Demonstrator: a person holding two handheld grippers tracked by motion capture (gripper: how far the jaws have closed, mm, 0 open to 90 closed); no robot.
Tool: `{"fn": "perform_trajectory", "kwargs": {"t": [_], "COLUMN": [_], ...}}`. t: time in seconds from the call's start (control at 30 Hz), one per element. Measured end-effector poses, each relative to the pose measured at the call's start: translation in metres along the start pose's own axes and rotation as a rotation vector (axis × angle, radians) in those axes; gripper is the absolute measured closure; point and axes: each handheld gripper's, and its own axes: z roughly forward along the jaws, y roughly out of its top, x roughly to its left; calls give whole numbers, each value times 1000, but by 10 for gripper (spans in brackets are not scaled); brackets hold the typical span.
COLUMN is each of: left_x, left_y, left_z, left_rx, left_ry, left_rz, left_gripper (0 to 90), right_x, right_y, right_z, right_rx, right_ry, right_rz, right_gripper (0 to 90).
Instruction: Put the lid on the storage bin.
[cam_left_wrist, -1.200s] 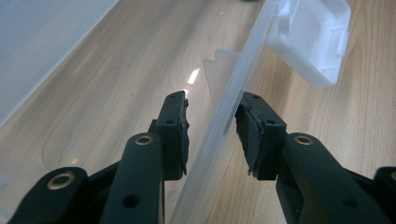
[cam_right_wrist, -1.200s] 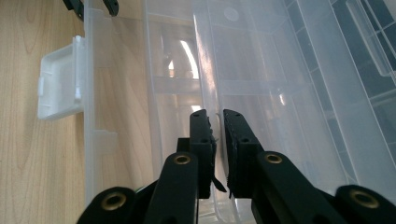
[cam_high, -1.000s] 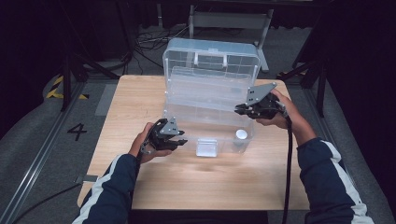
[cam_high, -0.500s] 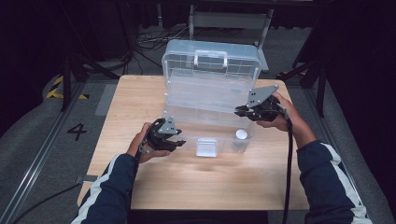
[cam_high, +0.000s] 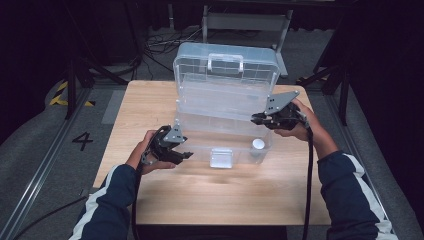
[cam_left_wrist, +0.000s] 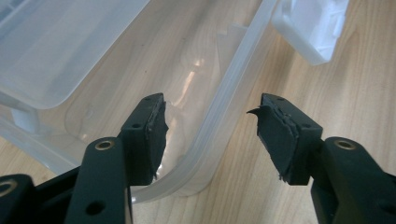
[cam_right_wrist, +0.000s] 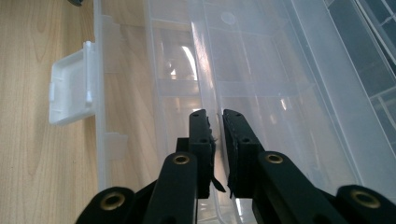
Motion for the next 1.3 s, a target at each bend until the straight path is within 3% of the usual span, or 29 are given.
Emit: {"fn": "perform_trajectory", "kwargs": {"t": [0.13, 0.47, 0.57, 0.73, 0.97, 1.13, 1.3], "left_x": [5, 4, 9, 19, 30, 40, 53], "left_y": [3, 0, -3, -9, -12, -7, -1], "left_z": [-12, -26, -34, -51, -58, -58, -57], "left_rx": [-77, -80, -37, -56, -41, -46, -96], "left_ry": [-14, 16, 34, 68, 137, 197, 247], "left_rz": [-45, -48, -47, -86, -97, -123, -165], "left_gripper": [399, 393, 389, 413, 534, 715, 818], "right_x": [0, 2, 3, 3, 4, 6, 7], "right_y": [-1, -4, -4, -6, -6, -7, -7], "right_z": [0, 0, 0, 0, 0, 0, 1], "right_rx": [-8, -22, -22, -33, -35, -36, -41], "right_ry": [0, -5, -5, -9, -13, -12, -16], "right_rz": [4, 10, 15, 23, 26, 26, 23], "right_gripper": [827, 824, 823, 820, 818, 817, 816]}}
